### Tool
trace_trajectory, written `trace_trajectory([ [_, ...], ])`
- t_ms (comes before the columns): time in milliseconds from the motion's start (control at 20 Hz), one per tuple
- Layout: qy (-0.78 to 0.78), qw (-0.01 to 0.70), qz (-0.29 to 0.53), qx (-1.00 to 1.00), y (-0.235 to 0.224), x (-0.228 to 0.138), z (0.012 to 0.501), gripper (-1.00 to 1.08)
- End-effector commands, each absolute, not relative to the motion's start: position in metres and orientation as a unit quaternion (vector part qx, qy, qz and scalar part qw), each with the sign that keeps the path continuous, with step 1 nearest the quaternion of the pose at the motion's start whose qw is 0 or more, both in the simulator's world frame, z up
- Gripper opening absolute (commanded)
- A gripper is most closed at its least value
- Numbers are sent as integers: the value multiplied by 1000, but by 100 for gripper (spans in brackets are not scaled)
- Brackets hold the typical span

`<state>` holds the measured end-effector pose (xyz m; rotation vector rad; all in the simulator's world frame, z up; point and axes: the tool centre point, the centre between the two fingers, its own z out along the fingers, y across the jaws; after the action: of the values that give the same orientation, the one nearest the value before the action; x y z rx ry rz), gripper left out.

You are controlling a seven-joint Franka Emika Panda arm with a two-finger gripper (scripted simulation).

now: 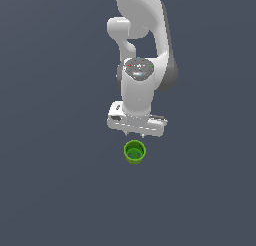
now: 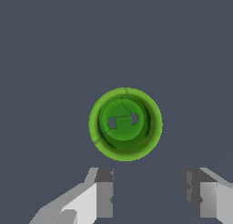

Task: Pick up the object and move it to a goal position.

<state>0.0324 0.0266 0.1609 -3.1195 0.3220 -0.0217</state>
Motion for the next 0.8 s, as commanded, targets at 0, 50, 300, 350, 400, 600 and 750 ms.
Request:
trace_trajectory([
  [0, 135, 1, -5, -991, 26, 37, 158, 28],
  [50, 149, 1, -4, -989, 26, 39, 156, 28],
  [300, 214, -3, 0, -977, 26, 49, 150, 28],
  [350, 227, -4, 1, -974, 26, 51, 148, 28],
  [400, 240, -5, 2, -971, 26, 53, 147, 28],
  [600, 291, -9, 4, -957, 26, 60, 142, 28],
  [750, 329, -12, 5, -944, 26, 65, 137, 28],
])
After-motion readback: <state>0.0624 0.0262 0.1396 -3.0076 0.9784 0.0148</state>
